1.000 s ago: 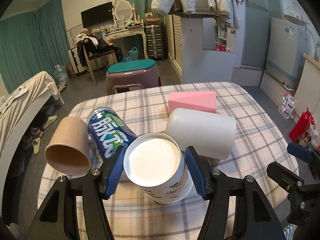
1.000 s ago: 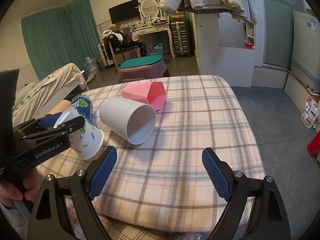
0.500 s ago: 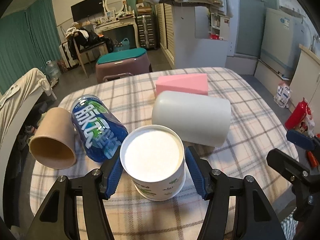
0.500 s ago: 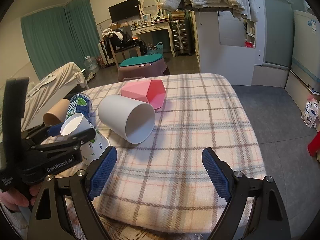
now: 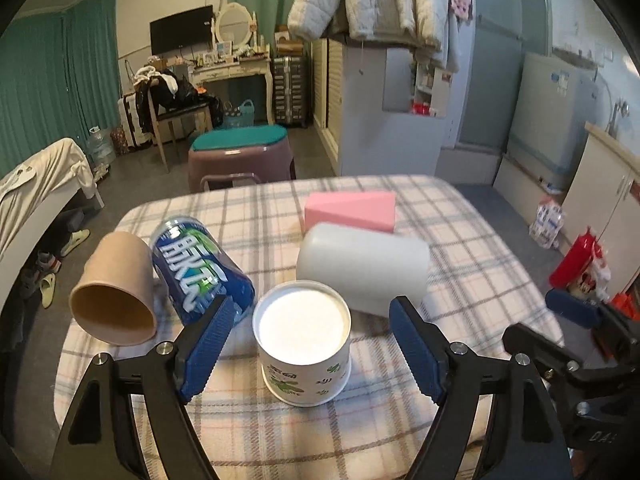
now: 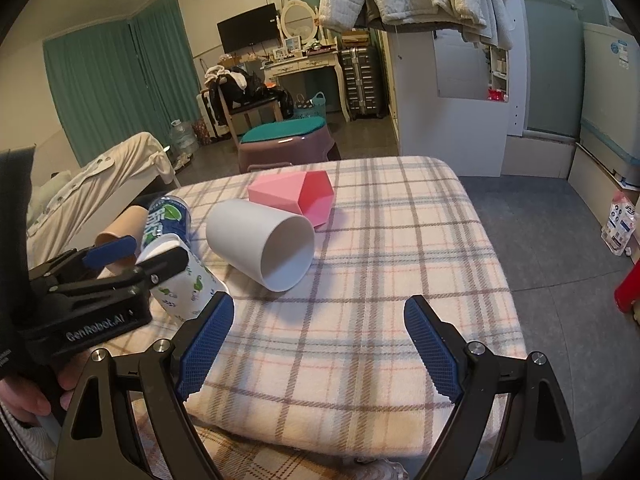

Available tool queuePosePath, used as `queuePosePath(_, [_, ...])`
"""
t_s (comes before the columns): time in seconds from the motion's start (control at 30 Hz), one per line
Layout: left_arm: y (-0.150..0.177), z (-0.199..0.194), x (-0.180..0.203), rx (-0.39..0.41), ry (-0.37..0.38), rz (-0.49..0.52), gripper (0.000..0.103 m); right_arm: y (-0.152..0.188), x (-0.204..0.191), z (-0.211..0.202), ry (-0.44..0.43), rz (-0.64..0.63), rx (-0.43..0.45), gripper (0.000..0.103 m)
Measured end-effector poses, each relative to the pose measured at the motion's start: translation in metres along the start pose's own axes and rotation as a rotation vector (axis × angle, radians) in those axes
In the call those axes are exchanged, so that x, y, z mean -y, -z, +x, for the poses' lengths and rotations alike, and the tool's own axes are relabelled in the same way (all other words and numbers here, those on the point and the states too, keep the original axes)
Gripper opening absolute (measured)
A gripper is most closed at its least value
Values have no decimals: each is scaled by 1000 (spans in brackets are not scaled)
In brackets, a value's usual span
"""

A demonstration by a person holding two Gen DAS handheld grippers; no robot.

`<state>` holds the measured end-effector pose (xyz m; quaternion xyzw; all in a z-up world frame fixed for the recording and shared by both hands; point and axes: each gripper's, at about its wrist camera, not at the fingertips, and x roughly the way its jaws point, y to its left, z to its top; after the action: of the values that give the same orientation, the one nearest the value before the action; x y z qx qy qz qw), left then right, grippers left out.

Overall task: Flip cup upside down
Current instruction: 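Open the left gripper and pull it back from the cup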

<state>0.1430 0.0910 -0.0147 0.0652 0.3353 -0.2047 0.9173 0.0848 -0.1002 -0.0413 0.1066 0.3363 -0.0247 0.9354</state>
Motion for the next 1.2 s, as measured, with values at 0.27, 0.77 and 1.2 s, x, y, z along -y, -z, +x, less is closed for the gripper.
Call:
queuePosePath(0.27, [-14, -67, -15, 174, 15, -57, 83, -3, -14, -29, 10, -23, 56, 87])
queuePosePath(0.77, [44, -146, -45, 347, 15, -62, 89, 16, -67, -103, 12, -101, 227, 87])
queuePosePath(1.2, [96, -139, -55, 321, -35, -55, 103, 56, -84, -94, -1, -96, 255, 103])
